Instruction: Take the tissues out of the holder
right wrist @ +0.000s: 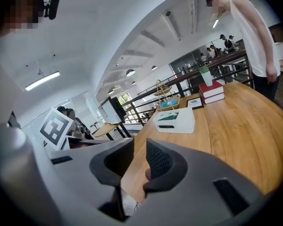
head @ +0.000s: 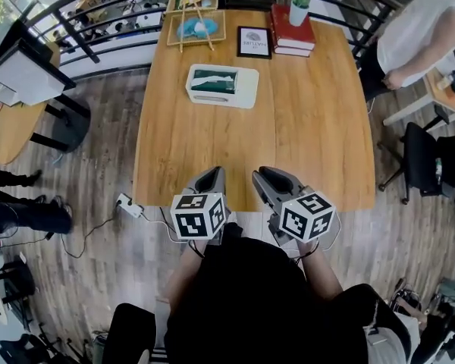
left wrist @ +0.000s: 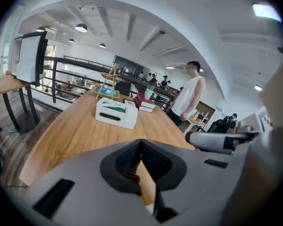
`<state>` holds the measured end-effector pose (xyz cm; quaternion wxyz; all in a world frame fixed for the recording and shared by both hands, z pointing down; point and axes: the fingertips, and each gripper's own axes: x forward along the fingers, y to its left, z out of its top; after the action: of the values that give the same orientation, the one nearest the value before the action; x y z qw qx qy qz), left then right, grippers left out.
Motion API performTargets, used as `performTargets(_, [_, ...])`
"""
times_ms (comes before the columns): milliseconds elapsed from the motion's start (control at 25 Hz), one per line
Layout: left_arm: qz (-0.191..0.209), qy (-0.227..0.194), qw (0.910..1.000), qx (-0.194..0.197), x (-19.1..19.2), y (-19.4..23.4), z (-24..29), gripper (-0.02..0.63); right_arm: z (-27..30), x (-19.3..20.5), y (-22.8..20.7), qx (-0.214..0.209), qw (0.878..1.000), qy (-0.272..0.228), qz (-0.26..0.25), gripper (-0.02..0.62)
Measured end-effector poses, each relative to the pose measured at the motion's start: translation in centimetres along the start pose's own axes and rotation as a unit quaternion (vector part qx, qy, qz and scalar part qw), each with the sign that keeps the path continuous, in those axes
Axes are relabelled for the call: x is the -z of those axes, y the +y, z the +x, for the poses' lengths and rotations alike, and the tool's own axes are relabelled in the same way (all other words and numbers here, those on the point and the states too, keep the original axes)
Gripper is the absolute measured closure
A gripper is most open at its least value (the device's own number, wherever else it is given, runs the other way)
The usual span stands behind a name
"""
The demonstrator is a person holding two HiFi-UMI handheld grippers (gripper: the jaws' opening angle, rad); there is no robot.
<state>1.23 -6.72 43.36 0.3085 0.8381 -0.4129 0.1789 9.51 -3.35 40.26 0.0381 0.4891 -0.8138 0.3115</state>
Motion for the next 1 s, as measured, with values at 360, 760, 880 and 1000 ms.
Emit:
performTargets(360, [-0.015, 0.006, 0.9999, -0.003, -3.2, 5.1, 2.4, 0.595, 7.4, -3.1, -2.0, 0.024, 0.999, 0.017, -0.011, 0.518])
performTargets(760, [-0.037, 0.014, 0.9992, 0.002, -4.3, 7.2, 4.6, 0.595, 10.4, -5.3, -3.4, 0.016, 0.998, 0.035, -0.045, 0.437])
performTargets(880, [-0.045, 0.013, 0.9989, -0.002, -4.7, 7.7, 5.4, 0.595, 12.0, -6.4, -4.1, 0.003, 0.996, 0.051, -0.078, 0.412])
performTargets(1000, [-0.057, 0.009, 0.9982, -0.015, -5.0, 8.5, 6.2, 0.595, 14.2, -7.9, -5.2, -0.011, 0.992, 0.061, -0.109, 0.394])
